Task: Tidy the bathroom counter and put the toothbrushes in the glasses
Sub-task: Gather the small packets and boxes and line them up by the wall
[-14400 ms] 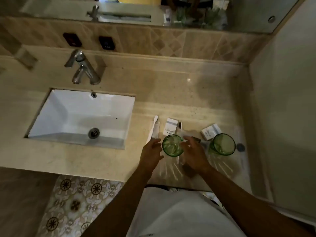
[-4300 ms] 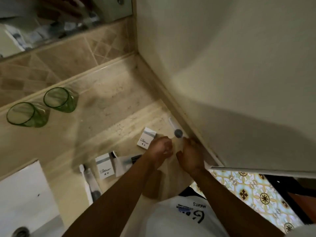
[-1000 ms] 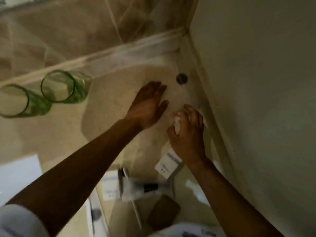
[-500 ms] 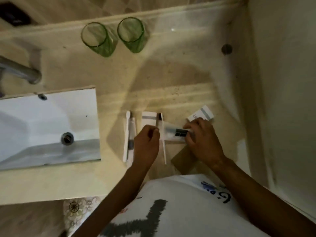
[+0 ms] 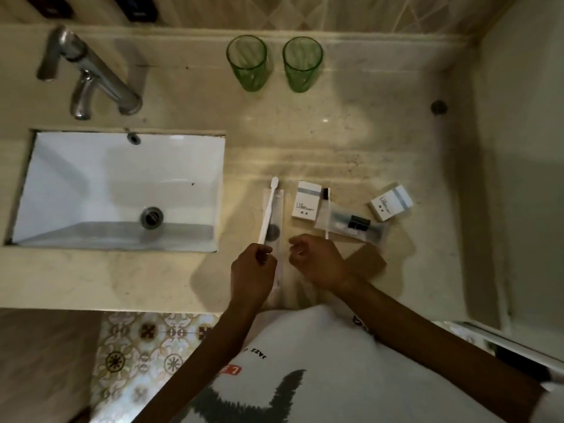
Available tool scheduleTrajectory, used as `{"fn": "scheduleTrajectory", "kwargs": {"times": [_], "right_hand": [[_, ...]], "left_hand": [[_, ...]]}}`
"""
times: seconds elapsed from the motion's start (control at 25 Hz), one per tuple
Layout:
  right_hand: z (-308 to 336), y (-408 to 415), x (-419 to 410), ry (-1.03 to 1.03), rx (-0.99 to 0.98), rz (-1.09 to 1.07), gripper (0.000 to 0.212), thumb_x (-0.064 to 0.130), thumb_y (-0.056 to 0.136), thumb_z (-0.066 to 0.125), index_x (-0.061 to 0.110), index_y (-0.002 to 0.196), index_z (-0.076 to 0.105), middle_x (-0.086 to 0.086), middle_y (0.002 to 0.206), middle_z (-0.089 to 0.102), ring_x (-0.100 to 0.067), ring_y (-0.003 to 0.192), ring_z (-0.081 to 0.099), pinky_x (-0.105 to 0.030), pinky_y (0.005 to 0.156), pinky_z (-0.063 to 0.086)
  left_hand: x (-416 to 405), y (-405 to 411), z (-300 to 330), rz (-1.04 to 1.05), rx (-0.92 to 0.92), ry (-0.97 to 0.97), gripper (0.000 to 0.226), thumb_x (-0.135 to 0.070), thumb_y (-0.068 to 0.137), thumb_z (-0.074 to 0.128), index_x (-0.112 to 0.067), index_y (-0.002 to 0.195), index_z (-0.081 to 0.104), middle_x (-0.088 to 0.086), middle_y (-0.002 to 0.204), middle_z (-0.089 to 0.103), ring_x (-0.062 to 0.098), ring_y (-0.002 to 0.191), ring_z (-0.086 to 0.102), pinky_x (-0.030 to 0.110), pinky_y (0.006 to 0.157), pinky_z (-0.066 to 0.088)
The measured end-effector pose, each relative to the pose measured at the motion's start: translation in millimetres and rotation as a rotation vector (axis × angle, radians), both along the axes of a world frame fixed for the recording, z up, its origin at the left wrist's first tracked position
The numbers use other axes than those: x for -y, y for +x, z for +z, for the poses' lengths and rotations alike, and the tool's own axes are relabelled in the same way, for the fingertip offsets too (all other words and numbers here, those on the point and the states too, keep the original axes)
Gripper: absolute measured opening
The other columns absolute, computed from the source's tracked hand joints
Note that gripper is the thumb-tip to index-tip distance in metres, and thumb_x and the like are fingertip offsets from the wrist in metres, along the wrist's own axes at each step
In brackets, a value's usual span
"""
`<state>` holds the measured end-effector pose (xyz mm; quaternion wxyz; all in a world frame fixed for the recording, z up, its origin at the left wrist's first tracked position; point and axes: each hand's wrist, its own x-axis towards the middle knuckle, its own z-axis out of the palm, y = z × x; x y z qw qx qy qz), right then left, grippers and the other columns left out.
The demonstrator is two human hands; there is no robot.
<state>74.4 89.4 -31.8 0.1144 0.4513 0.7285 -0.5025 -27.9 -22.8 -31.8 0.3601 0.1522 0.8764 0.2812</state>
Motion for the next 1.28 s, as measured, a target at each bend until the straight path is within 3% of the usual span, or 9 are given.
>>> {"fn": "scheduleTrajectory", "kwargs": {"times": [0.2,0.32,0.4,0.52,0.64,0.72,0.88,1.08,1.28], "right_hand": [[-2.6,-23.3,19.7,-0.037,0.043,-0.291,0.040,0.024,0.089,0.062,0.014,0.128,0.063,-0.004,0.124,0.066,-0.016,0.109,0.061,-0.021,0.090,0.042],[-2.7,-25.8,24.1,-0.097,0.045,-0.462,0.040,0.022,0.086,0.066,0.015,0.125,0.065,-0.005,0.118,0.070,-0.020,0.106,0.065,-0.037,0.097,0.052],[-3.2,-27.7,26.6,-0.161,0.059,-0.518,0.041,0.023,0.080,0.069,0.014,0.120,0.067,-0.007,0.105,0.073,-0.022,0.095,0.069,-0.043,0.091,0.056],[-6.8,-28.5,33.5,-0.115,0.098,-0.433,0.025,0.028,0.075,0.069,0.014,0.095,0.076,-0.008,0.087,0.075,-0.023,0.081,0.070,-0.041,0.082,0.059],[-0.5,-24.3,38.3,-0.037,0.129,-0.334,0.018,0.024,0.083,0.066,0.012,0.076,0.077,-0.006,0.076,0.075,-0.018,0.074,0.069,-0.031,0.070,0.054],[2.6,-17.8,38.2,-0.004,0.144,-0.318,0.020,0.024,0.085,0.062,0.012,0.075,0.074,-0.005,0.075,0.073,-0.018,0.074,0.067,-0.031,0.069,0.052],[15.3,-3.0,23.4,0.056,0.017,-0.432,0.027,0.030,0.095,0.055,0.023,0.070,0.062,0.006,0.071,0.062,-0.015,0.071,0.059,-0.025,0.058,0.041],[44.6,17.2,12.5,-0.110,-0.145,-0.519,0.015,0.028,0.100,0.052,0.030,0.095,0.065,0.011,0.091,0.065,-0.007,0.081,0.059,-0.022,0.067,0.046],[38.0,34.2,-1.8,-0.056,-0.083,-0.449,0.017,0.018,0.099,0.053,0.022,0.094,0.068,0.014,0.077,0.062,0.004,0.063,0.057,-0.002,0.049,0.040]], "left_hand": [[34.7,-1.8,-0.7,0.135,0.108,-0.003,0.024,-0.017,0.089,0.062,-0.021,0.109,0.075,-0.005,0.107,0.074,0.012,0.096,0.066,0.032,0.093,0.051],[40.1,-3.5,-0.1,0.181,0.280,0.072,0.022,-0.016,0.084,0.066,-0.033,0.077,0.078,-0.005,0.086,0.077,0.018,0.087,0.070,0.039,0.088,0.057],[36.6,-5.6,-3.3,0.217,0.431,0.102,0.023,-0.014,0.081,0.068,-0.027,0.064,0.075,0.010,0.080,0.076,0.033,0.083,0.071,0.045,0.084,0.059],[29.6,-6.8,0.1,0.224,0.609,0.139,0.017,-0.004,0.085,0.063,-0.008,0.075,0.076,0.025,0.082,0.072,0.032,0.072,0.068,0.039,0.069,0.058],[24.8,-4.7,2.1,0.161,0.698,0.145,0.015,-0.005,0.089,0.061,0.000,0.094,0.075,0.019,0.079,0.074,0.022,0.065,0.070,0.028,0.056,0.054],[20.6,-2.2,3.2,0.123,0.720,0.156,0.015,-0.006,0.090,0.061,-0.003,0.096,0.075,0.015,0.079,0.075,0.020,0.065,0.070,0.027,0.056,0.055],[2.8,-1.0,5.7,0.123,0.732,0.179,0.016,-0.011,0.094,0.059,-0.006,0.101,0.072,0.020,0.093,0.075,0.031,0.080,0.072,0.040,0.074,0.060],[-27.0,-9.5,9.0,0.129,0.687,0.339,0.018,-0.024,0.097,0.061,-0.010,0.101,0.072,0.011,0.092,0.076,0.025,0.079,0.071,0.036,0.072,0.059],[-63.8,-10.1,6.0,0.032,0.531,0.391,0.013,-0.018,0.091,0.070,-0.007,0.096,0.075,0.011,0.088,0.076,0.028,0.082,0.072,0.033,0.068,0.059]]}}
